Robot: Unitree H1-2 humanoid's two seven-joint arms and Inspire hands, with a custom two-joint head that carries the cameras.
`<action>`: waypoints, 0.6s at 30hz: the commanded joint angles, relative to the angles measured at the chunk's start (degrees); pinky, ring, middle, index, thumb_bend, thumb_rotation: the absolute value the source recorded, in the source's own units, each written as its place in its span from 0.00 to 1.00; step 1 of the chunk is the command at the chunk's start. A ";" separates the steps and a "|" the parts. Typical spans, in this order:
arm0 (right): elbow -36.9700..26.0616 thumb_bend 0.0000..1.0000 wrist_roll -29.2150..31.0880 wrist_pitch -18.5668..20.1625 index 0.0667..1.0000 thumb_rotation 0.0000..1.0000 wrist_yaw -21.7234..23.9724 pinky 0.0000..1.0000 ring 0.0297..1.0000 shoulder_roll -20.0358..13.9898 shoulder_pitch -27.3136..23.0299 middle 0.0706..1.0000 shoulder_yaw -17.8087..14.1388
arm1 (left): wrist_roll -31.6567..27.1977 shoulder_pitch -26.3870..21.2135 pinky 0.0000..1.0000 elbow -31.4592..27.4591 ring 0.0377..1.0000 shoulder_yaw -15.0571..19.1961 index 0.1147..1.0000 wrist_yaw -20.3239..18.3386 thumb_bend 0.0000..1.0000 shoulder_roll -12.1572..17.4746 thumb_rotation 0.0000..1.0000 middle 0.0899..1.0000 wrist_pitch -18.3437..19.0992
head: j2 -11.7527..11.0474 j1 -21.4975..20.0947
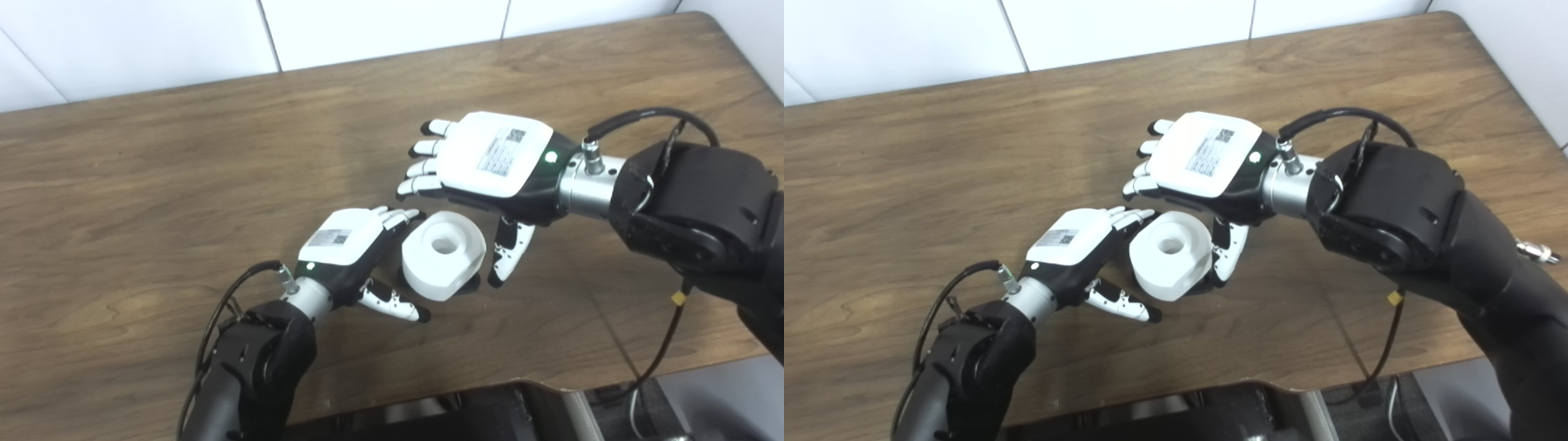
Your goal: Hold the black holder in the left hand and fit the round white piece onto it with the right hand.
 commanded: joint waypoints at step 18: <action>0.87 1.00 0.13 3.88 0.88 0.38 5.30 1.00 0.96 -1.98 -4.36 0.89 -0.76 | -1.27 -2.19 0.93 -7.59 0.98 8.98 1.00 -10.12 1.00 3.53 0.33 0.97 5.32 | -0.98 1.14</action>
